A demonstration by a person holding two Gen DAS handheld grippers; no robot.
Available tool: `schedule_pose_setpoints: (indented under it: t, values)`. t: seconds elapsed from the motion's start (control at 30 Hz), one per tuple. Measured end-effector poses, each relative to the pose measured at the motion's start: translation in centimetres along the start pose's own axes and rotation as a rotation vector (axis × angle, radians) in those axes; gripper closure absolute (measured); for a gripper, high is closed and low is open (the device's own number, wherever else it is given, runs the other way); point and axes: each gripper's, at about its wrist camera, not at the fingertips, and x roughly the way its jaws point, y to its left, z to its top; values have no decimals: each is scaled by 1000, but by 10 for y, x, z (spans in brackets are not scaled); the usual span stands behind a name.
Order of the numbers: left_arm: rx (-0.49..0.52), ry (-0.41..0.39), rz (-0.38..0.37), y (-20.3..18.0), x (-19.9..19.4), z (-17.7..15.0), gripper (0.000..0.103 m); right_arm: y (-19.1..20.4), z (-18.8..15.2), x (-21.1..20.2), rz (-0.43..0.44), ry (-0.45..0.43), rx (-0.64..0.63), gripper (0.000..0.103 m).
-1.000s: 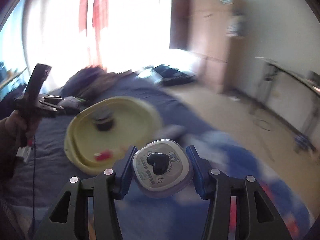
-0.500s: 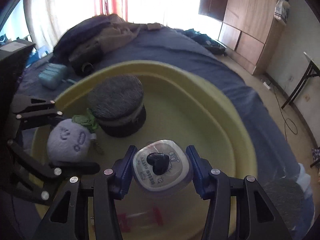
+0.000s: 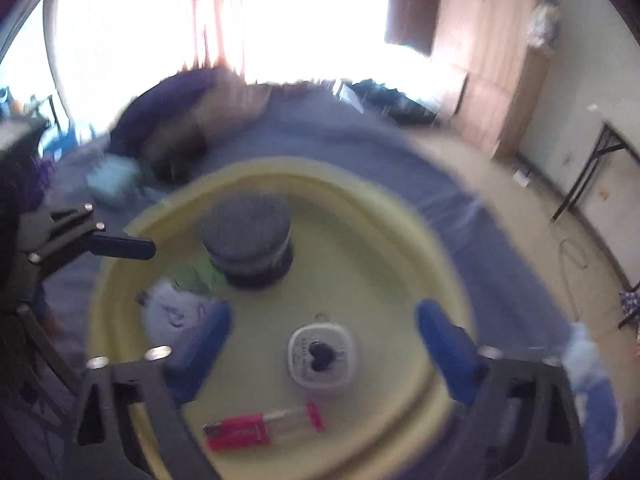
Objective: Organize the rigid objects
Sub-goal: 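Place the plush hat in the yellow basin with the left tool while the right tool places the container, then grasp the grey foam cylinder with the left tool while the right tool grasps a red box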
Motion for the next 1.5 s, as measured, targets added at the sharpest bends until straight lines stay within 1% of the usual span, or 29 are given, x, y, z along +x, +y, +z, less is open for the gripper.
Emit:
schedule_pose_setpoints:
  t: [0.07, 0.1, 0.17, 0.2, 0.27, 0.3, 0.33, 0.37, 0.4, 0.43, 0.5, 0.53, 0.6, 0.7, 0.73, 0.8, 0.87, 0.9, 1.03, 1.1, 1.17, 1.2, 1.23, 1.27, 1.3, 1.33, 1.4, 1.47, 1.5]
  values:
    - [6, -66, -91, -16, -13, 14, 0, -12, -7, -43, -89, -85, 31, 0]
    - [14, -71, -108, -22, -13, 18, 0, -23, -17, -69, -128, -125, 56, 0]
    - [52, -71, -136, -44, -6, 32, 0, -44, -38, -110, -184, -173, 99, 0]
    - [80, -66, -147, -60, 2, 40, 0, -59, -53, -134, -222, -193, 134, 0]
    - [117, -49, -158, -80, 15, 52, 0, -92, -84, -176, -280, -213, 216, 0]
    - [144, -29, -170, -94, 27, 58, 0, -115, -109, -204, -316, -232, 294, 0]
    - [157, -18, -173, -105, 33, 62, 0, -129, -126, -219, -337, -239, 345, 0]
    - [168, -12, -172, -112, 39, 65, 0, -145, -147, -234, -367, -236, 400, 0]
    - [176, -23, -168, -122, 47, 70, 0, -163, -173, -248, -422, -217, 456, 0]
    - [171, -48, -157, -127, 51, 73, 0, -178, -196, -257, -471, -195, 500, 0]
    - [171, -81, -124, -137, 59, 77, 0, -202, -237, -267, -530, -160, 591, 0]
    - [174, -92, -117, -143, 61, 80, 0, -212, -255, -270, -533, -149, 638, 0]
    - [183, -102, -137, -152, 63, 86, 0, -228, -287, -270, -512, -126, 696, 0]
    - [200, -79, -103, -159, 72, 94, 0, -251, -312, -269, -510, -102, 777, 0]
    - [210, -55, -82, -162, 79, 96, 0, -255, -316, -268, -497, -110, 815, 0]
    - [245, -17, -68, -167, 89, 97, 0, -259, -314, -262, -457, -122, 851, 0]
    - [275, -26, -21, -168, 97, 96, 0, -261, -301, -252, -438, -118, 836, 0]
    - [278, -29, -12, -167, 99, 95, 0, -262, -296, -248, -432, -115, 823, 0]
    - [258, 10, -23, -155, 118, 96, 0, -272, -286, -229, -459, -56, 811, 0]
    - [264, 33, -18, -153, 126, 94, 0, -272, -279, -220, -491, -28, 788, 0]
    - [273, 40, -13, -153, 129, 91, 0, -275, -275, -211, -484, -26, 791, 1]
    - [274, 38, -13, -153, 131, 90, 0, -276, -274, -208, -466, -33, 801, 2]
    - [266, 32, -19, -152, 132, 90, 1, -278, -273, -202, -443, -29, 803, 6]
    - [258, 32, -33, -152, 133, 91, 16, -278, -274, -196, -430, -16, 801, 22]
    - [244, 37, -53, -151, 133, 92, 30, -276, -278, -193, -428, -2, 798, 28]
    - [229, 48, -59, -150, 136, 93, 28, -277, -278, -191, -434, -2, 794, 29]
    - [214, 67, -64, -149, 140, 94, 28, -278, -280, -189, -429, -13, 782, 46]
    - [212, 60, -69, -149, 138, 94, 29, -279, -282, -193, -419, -30, 782, 46]
    - [201, 51, -84, -148, 135, 94, 29, -278, -285, -195, -411, -34, 782, 46]
